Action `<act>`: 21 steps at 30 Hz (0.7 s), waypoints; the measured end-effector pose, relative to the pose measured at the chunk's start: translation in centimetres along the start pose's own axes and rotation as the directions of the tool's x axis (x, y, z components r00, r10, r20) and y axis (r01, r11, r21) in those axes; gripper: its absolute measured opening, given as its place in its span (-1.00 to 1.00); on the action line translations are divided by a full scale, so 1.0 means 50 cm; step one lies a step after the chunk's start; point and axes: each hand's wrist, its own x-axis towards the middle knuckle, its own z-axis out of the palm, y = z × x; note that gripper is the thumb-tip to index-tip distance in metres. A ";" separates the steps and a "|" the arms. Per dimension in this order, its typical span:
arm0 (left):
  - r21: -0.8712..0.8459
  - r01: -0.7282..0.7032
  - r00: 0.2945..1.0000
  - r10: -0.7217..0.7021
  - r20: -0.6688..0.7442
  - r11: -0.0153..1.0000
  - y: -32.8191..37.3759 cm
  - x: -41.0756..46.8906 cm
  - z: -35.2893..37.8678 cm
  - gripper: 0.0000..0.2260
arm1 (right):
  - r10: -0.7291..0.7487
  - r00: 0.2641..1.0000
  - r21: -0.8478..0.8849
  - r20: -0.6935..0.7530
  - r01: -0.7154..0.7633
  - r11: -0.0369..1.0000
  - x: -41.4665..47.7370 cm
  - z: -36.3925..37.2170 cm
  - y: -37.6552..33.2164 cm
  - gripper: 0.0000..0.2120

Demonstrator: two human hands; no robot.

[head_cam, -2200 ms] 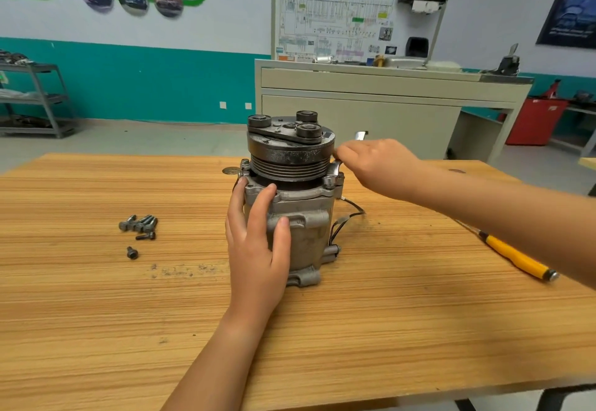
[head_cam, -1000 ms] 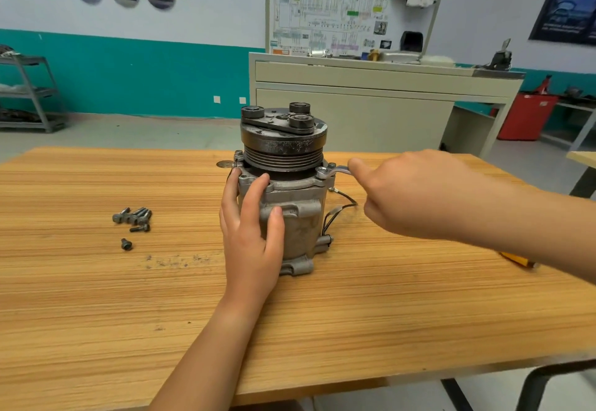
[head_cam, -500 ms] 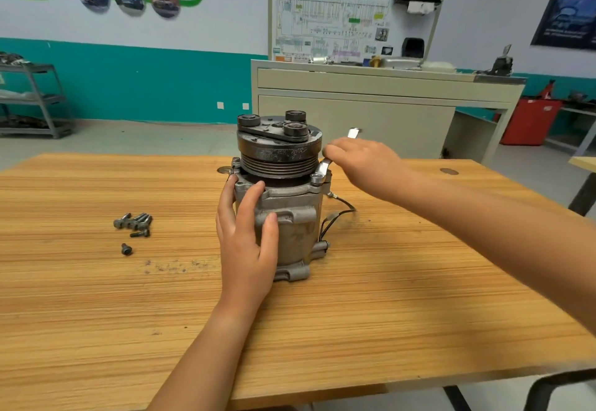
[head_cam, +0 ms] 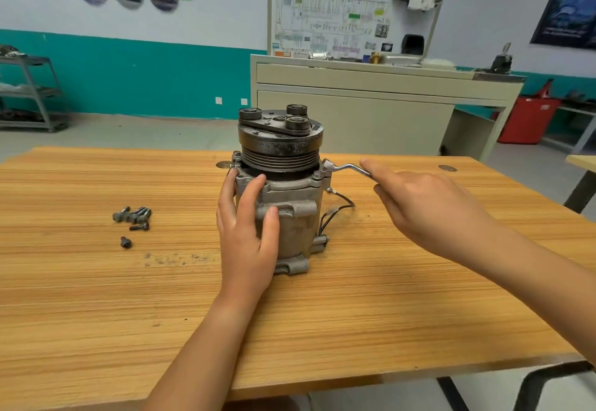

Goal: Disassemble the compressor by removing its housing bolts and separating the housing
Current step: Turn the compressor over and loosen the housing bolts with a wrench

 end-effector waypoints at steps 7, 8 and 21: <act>-0.006 -0.005 1.000 0.005 0.000 1.000 0.000 0.000 -0.001 -0.65 | 0.112 0.984 -0.145 0.141 -0.091 0.985 0.023 -0.011 -0.039 -0.58; -0.008 -0.005 1.000 0.005 -0.001 1.000 0.001 0.000 -0.001 -0.66 | 0.131 0.980 -0.217 0.149 -0.097 0.971 0.026 -0.020 -0.048 -0.59; -0.022 -0.016 1.000 0.015 -0.013 1.000 -0.001 0.001 0.002 -0.66 | 0.131 0.950 -0.429 0.285 0.003 0.904 0.039 -0.064 -0.108 -0.40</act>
